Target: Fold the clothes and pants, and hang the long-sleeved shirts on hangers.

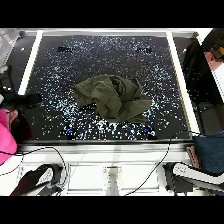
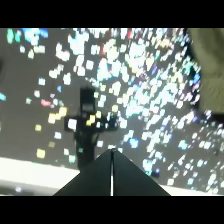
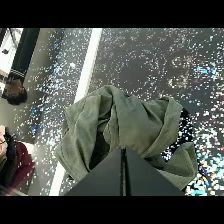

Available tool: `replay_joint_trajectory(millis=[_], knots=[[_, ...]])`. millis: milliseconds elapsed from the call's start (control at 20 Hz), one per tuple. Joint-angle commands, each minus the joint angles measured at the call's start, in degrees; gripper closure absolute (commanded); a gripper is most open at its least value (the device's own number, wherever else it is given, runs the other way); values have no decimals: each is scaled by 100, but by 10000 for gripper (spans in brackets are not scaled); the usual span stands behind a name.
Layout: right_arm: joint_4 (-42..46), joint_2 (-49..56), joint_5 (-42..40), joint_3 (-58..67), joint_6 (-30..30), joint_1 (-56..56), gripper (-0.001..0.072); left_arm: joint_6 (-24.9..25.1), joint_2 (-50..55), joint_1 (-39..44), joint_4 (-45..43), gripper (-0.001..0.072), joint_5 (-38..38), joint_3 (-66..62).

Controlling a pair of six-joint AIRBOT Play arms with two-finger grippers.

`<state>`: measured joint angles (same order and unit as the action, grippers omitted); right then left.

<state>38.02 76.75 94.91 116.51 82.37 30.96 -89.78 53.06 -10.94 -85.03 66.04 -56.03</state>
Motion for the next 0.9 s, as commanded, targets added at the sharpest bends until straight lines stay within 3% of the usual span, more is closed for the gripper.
replay_joint_trajectory(millis=[0,200,450,650,800,850], knots=[[-2,-4,0,2,0,2,696,26,2,-11,203,662,-175,664],[-24,0,-20,2,70,4,696,26,2,15,367,662,-411,778],[-149,2,-820,2,111,-4,696,181,11,15,647,662,-459,920],[-302,39,-901,-48,109,-7,701,1335,74,13,2050,662,-651,1292],[-1381,310,-627,-264,-22,-39,702,2677,522,15,3593,662,-680,1366],[-1814,476,-494,-264,-61,-103,702,2881,745,15,3985,662,-782,1366]])
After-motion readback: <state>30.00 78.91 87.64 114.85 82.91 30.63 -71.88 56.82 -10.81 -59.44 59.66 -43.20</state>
